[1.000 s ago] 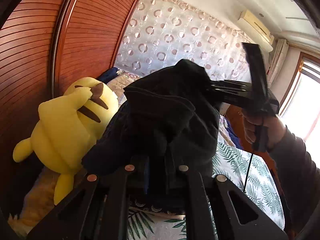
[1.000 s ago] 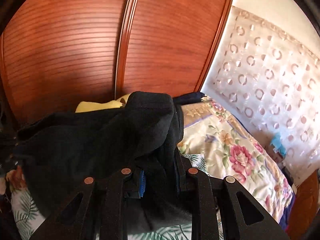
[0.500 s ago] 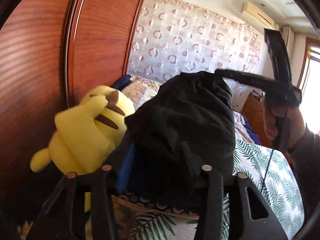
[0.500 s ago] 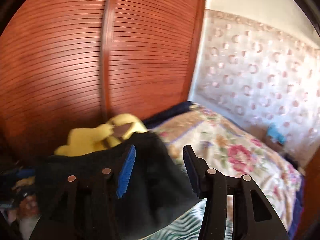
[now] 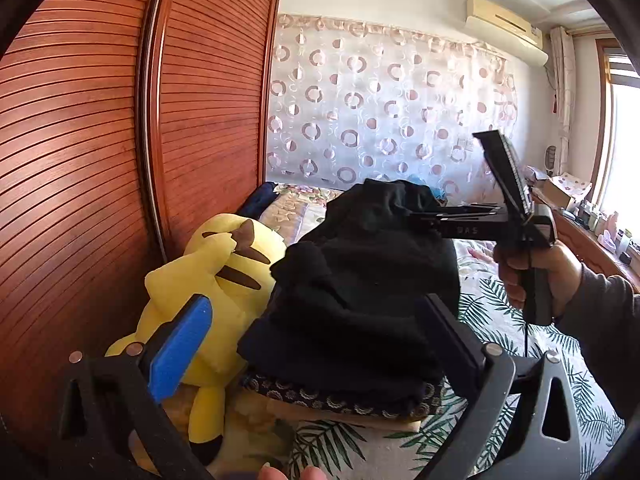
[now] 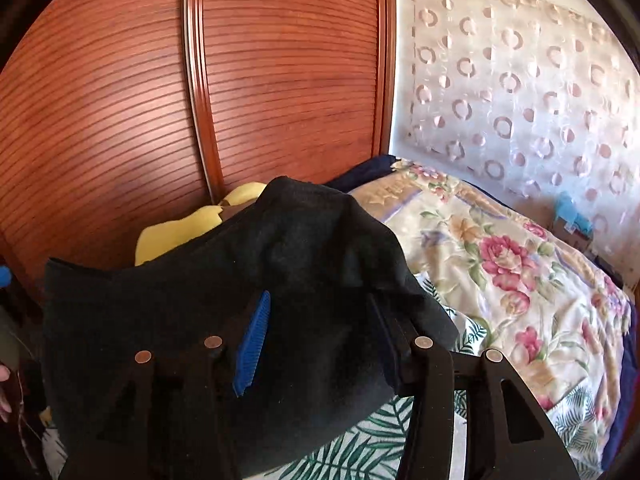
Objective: Fold small clothes
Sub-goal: 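Carry the folded shirt with both grippers onto the clothes stack beside the yellow plush toy, then open both grippers and pull them back from the stacked shirt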
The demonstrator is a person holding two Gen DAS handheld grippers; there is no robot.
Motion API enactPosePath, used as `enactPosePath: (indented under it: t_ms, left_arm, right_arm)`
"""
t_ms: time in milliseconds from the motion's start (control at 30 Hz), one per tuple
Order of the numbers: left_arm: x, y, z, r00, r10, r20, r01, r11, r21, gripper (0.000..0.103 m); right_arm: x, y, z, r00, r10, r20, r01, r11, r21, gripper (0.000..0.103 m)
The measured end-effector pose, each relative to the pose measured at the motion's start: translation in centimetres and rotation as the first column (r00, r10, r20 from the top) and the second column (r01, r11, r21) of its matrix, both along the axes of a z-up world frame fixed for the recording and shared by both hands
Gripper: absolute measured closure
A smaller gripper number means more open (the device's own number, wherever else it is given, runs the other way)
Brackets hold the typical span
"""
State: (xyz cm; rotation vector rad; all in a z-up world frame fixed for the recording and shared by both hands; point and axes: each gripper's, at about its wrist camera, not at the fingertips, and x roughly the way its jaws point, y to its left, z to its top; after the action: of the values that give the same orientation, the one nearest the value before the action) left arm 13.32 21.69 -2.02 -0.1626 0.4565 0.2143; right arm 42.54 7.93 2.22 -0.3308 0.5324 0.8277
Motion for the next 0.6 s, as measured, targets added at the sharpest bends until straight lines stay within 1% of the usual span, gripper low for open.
enactPosePath:
  t_ms: [67,100,200,400,467,600]
  left_arm:
    - [-0.1,-0.4,0.2,1.0,-0.012,0.003,0.012,1.0,-0.007,0.001]
    - [-0.2,-0.6,0.3,1.0,-0.017,0.006,0.017,1.0,-0.005,0.001]
    - [-0.5,-2.0,0.8,0.999,-0.036,0.012,0.036,0.999,0.019,0.001]
    - [-1.0,-4.5,1.3,0.997,-0.076,0.023,0.075,0.997,0.025,0.001]
    - [-1.2,-5.5,1.3,0.995,-0.098,0.025,0.098,0.995,0.018,0.001]
    - [-1.7,-7.9,1.1,0.988,-0.151,0.019,0.15,0.988,0.024,0.001]
  right_arm:
    - [-0.7,-1.2,-0.1,1.0,-0.012,0.008,0.012,1.0,0.011,0.052]
    - [-1.8,-2.1,-0.7,1.0,-0.015,0.015,0.015,1.0,0.019,0.052]
    - [-5.1,-4.6,-0.2,0.999,-0.03,0.035,0.029,0.999,0.037,0.052]
    - [-11.7,-9.8,0.1,0.996,-0.081,0.045,0.077,0.994,0.077,0.051]
    - [-13.9,-11.7,0.0,0.993,-0.113,0.046,0.108,0.99,0.092,0.049]
    - [-17.9,-15.0,-0.4,0.983,-0.18,0.043,0.174,0.978,0.118,0.039]
